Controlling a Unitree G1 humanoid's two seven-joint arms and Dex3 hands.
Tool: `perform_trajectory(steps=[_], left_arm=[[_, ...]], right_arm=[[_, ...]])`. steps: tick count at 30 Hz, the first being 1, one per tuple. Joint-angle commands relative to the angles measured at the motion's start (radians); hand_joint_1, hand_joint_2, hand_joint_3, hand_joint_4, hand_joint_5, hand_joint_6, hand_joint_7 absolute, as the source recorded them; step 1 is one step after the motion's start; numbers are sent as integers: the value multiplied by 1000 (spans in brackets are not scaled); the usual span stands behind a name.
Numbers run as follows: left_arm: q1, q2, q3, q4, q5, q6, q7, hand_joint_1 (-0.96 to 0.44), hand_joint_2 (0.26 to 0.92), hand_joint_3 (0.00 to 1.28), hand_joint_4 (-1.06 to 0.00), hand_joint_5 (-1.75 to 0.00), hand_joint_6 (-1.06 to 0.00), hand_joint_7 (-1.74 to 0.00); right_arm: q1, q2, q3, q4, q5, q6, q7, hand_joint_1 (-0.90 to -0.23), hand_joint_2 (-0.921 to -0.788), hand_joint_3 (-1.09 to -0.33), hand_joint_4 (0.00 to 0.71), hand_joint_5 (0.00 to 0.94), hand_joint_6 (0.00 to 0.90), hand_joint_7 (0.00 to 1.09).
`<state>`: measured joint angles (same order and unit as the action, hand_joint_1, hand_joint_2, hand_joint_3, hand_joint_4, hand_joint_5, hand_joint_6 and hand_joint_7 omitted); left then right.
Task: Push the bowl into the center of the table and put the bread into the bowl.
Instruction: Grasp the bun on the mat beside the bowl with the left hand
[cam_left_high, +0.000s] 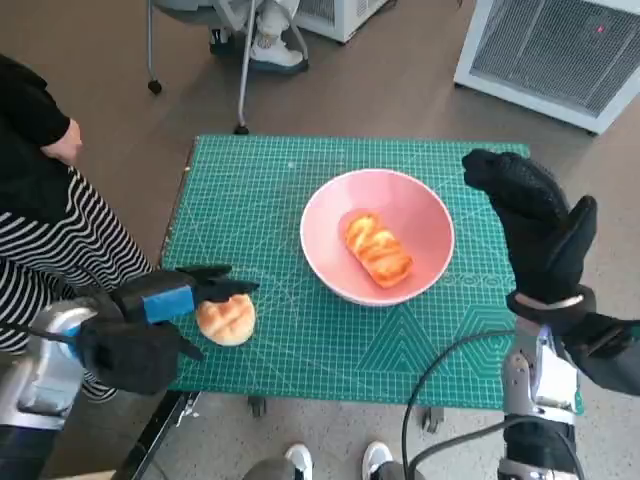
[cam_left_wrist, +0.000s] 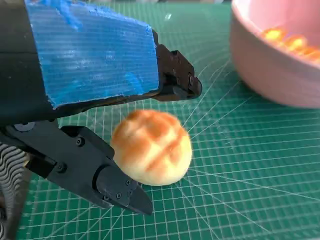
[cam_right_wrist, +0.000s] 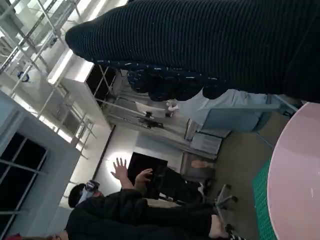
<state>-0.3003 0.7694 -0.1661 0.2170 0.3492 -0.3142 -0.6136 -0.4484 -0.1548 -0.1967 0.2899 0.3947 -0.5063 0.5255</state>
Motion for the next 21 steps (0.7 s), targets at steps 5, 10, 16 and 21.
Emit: perform_trajectory(steps=[5,10,16,21], left_arm=[[-45,-34,-51,96,77,-54,82,-24,727,4,-373,-30,-463,-35],[-65,-45,-81,143,121,-67,115,-6,736,10,-461,-32,-533,-39],[-85,-48,-105,185,159,-98,163,-6,759,29,-591,-33,-649,-51],[-88,-42,-112,192,176,-116,198,10,788,61,-805,-73,-814,-87]], right_arm=[[19,-4,1,0,-4,16,-3,-765,-921,-840,104,1,42,467],[22,-3,1,-4,-3,14,-2,-764,-921,-841,103,0,41,468],[25,-4,-2,-6,-2,12,-1,-757,-921,-850,100,0,41,469],[25,-4,-4,-3,-3,7,0,-756,-921,-863,99,0,41,470]])
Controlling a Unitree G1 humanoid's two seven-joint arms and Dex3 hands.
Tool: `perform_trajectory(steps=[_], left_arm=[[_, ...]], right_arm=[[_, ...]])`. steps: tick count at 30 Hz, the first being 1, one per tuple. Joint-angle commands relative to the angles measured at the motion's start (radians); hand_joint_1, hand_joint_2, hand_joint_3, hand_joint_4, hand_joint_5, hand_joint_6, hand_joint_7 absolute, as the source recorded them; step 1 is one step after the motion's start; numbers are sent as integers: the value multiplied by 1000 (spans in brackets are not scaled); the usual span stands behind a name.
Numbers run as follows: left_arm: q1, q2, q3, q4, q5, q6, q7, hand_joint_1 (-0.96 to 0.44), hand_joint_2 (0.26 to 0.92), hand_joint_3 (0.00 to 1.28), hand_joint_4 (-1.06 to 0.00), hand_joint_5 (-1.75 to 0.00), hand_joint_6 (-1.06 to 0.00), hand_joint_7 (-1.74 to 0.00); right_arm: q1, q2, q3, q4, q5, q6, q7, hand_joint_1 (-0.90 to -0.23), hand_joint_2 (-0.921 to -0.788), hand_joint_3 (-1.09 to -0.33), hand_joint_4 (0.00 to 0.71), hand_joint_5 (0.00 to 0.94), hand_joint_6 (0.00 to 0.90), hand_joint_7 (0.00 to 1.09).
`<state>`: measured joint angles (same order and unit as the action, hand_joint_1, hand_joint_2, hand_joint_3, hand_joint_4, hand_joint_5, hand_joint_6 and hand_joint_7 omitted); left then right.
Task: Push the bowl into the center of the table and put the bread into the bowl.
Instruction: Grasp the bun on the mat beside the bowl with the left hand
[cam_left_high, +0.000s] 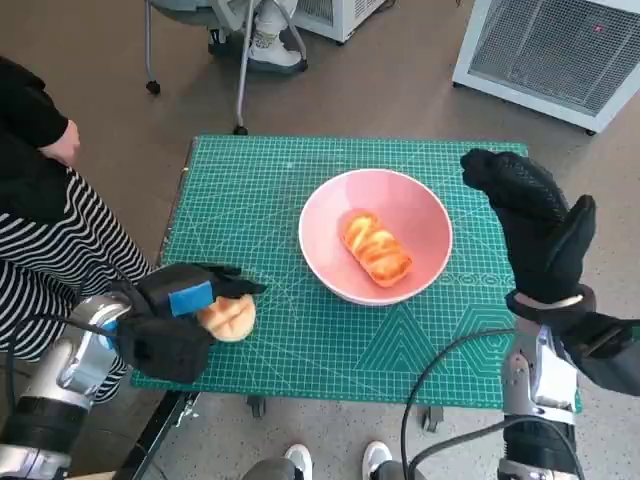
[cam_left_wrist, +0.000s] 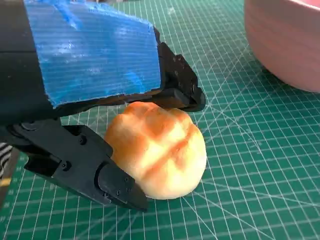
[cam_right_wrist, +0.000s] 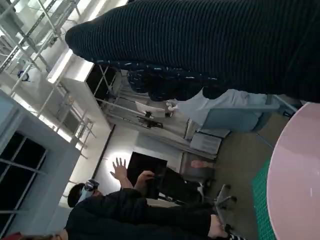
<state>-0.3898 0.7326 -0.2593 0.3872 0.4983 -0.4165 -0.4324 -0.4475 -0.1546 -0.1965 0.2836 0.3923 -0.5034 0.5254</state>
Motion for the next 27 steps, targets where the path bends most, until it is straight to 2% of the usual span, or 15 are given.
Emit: perform_trajectory(steps=[1,3,4,5,6,7,8,10,13,27], left_arm=[[0,-5,-19,24,30,-18,24,13,790,67,-829,-73,-830,-88],[0,-3,-20,29,35,-28,39,21,796,83,-925,-94,-895,-106],[-1,-3,-20,31,37,-33,46,-59,819,71,-953,-108,-869,-310],[0,-3,-20,32,39,-37,53,-171,855,65,-991,-132,-809,-630],[-1,-2,-21,33,40,-41,58,-171,855,65,-991,-132,-809,-630],[0,-2,-21,34,41,-44,63,-87,886,39,-891,-591,-739,-860],[-1,-1,-21,35,41,-48,67,-56,897,29,-854,-770,-714,-940],[-1,-1,-21,38,40,-59,78,-28,905,17,-829,-920,-701,-998],[-1,-2,-19,42,38,-75,93,-9,908,8,-816,-1027,-698,-1028],[-9,-7,-22,89,40,-130,146,1,901,1,-837,-1050,-717,-1020]], right_arm=[[24,-4,-4,5,-1,3,0,-756,-921,-864,99,0,41,470],[22,-3,-3,7,-2,2,-2,-756,-921,-867,99,0,40,470],[21,-3,-3,8,-3,2,-2,-756,-921,-867,99,0,40,471],[21,-2,-3,9,-3,1,-3,-756,-921,-867,99,0,40,471],[21,-2,-3,9,-4,1,-3,-756,-921,-867,99,0,40,471],[21,-1,-3,9,-4,1,-4,-756,-921,-868,99,0,40,471],[20,-1,-3,9,-5,0,-4,-756,-921,-868,99,0,40,471],[21,0,-2,8,-5,0,-5,-756,-921,-868,99,0,40,471],[21,1,-2,10,-4,-3,-5,-756,-921,-868,99,0,40,472],[18,5,-1,28,-6,-18,-3,-754,-921,-872,96,0,37,472]])
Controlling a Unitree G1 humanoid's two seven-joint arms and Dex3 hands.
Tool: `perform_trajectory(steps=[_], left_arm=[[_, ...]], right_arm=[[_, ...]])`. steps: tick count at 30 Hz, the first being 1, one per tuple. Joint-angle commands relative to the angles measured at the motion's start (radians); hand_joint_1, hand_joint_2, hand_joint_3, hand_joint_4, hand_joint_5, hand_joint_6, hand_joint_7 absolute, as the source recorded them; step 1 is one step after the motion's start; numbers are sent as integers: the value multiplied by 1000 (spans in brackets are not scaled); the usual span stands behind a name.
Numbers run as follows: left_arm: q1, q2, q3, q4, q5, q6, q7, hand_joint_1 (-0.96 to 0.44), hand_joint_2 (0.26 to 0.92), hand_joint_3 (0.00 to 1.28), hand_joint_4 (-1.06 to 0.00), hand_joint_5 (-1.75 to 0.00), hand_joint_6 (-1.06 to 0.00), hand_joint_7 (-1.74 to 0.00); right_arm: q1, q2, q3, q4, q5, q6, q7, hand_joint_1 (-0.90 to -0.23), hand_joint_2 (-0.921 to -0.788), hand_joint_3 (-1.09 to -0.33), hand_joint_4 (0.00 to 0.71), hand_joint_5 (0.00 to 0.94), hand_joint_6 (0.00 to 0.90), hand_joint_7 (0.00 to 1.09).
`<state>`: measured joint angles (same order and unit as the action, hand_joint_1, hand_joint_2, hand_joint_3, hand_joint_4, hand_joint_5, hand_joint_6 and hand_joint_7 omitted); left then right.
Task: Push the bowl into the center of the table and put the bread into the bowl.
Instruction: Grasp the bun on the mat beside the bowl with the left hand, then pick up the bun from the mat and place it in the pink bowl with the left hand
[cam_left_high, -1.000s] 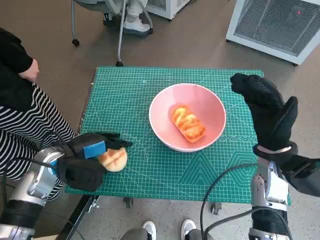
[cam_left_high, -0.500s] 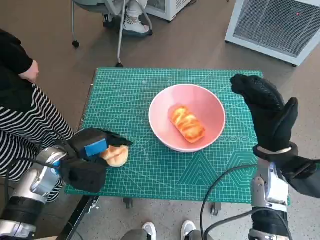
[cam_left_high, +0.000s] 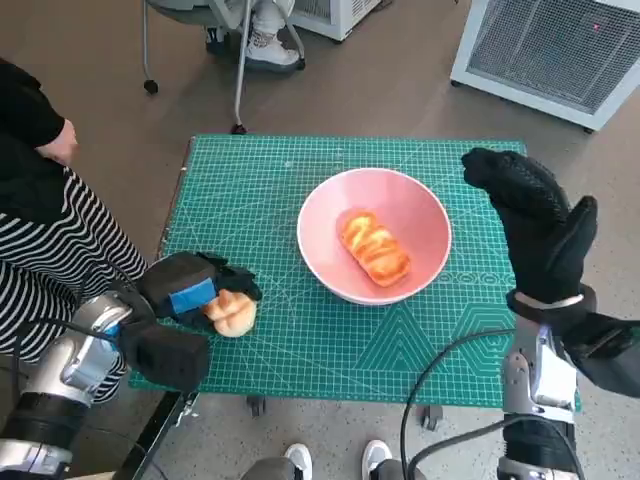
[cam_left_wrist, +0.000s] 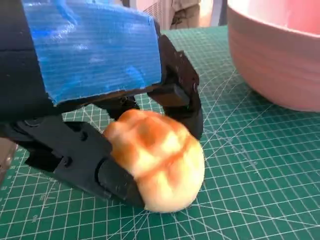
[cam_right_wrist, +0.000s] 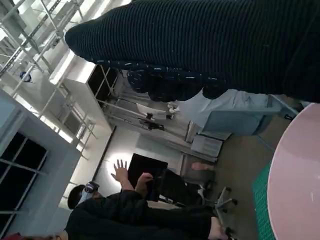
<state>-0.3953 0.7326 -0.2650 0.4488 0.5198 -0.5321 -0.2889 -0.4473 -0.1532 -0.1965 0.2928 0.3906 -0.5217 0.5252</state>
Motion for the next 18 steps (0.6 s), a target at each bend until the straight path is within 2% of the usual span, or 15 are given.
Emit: perform_trajectory(steps=[1,10,18], left_arm=[[-5,-7,-17,31,18,-18,4,1,900,0,-837,-1048,-717,-1022],[-7,5,1,2,-9,-22,-12,2,901,1,-832,-1049,-718,-1026],[-4,23,60,-132,-95,1,-78,2,904,2,-825,-1060,-708,-1035]], right_arm=[[18,4,-1,19,-4,0,-3,-754,-921,-872,96,0,37,473],[17,4,0,27,-5,-4,-4,-752,-921,-873,98,1,34,472],[14,2,-1,27,-4,1,-6,-751,-921,-874,98,1,33,472]])
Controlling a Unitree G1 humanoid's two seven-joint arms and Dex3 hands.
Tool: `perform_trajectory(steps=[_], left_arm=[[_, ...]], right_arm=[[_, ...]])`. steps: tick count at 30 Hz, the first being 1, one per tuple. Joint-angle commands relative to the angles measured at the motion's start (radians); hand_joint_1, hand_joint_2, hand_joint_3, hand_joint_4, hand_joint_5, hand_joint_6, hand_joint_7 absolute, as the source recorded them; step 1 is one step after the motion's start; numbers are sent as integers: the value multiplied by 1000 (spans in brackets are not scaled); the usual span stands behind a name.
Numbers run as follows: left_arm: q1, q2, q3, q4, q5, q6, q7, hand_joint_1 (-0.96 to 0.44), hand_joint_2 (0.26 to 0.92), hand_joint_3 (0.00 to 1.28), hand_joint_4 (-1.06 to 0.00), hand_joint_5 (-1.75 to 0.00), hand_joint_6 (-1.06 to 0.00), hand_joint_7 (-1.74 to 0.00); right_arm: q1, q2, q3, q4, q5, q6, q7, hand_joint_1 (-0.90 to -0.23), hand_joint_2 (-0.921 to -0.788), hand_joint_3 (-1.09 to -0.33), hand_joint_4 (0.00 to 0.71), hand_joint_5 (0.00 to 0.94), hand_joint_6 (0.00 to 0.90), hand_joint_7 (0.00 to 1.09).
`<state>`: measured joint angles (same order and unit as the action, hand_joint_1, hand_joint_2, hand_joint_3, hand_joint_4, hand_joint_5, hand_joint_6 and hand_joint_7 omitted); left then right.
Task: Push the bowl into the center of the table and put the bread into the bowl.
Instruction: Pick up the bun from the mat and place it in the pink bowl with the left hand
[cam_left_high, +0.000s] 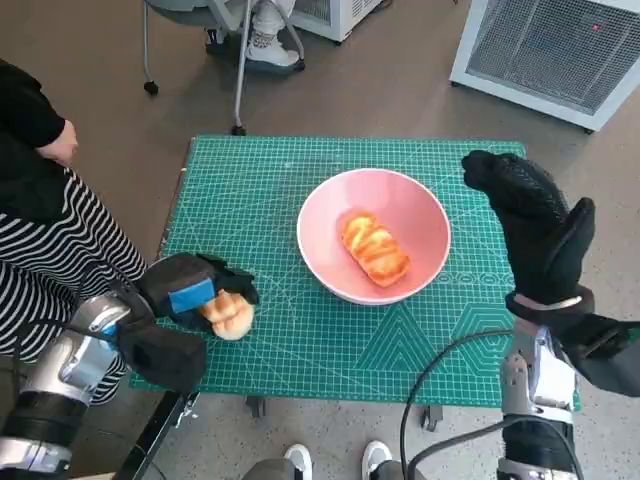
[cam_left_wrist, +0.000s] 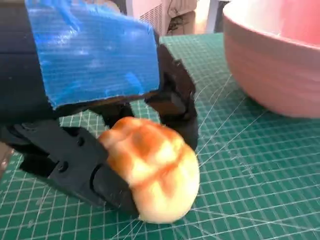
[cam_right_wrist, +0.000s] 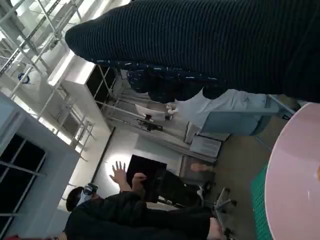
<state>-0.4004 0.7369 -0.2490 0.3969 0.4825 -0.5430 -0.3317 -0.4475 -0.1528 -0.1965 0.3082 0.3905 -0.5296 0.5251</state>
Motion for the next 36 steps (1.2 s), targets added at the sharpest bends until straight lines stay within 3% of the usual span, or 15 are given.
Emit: perform_trajectory(steps=[1,10,23,31,36], left_arm=[[-1,21,54,-102,-72,15,-43,2,905,2,-823,-1063,-706,-1037],[-60,5,133,-233,-164,46,-81,2,919,25,-761,-1139,-655,-1085],[-320,-157,145,-226,-161,70,16,0,920,117,-651,-1271,-553,-1183],[-451,-286,73,-130,-103,95,62,1,904,39,-798,-1082,-649,-1106],[-504,-337,24,-56,-81,115,45,1,909,23,-802,-1042,-660,-1128]], right_arm=[[14,1,-1,11,-3,10,-6,-750,-921,-874,98,1,33,472],[4,-5,-6,19,1,14,-4,-750,-921,-873,99,1,34,472],[-5,-2,-8,34,0,7,-4,-752,-921,-872,100,1,34,472],[-2,1,-7,35,-5,-2,-6,-754,-921,-872,100,1,33,471],[3,1,-7,27,-5,-3,-9,-754,-921,-872,100,1,33,471]])
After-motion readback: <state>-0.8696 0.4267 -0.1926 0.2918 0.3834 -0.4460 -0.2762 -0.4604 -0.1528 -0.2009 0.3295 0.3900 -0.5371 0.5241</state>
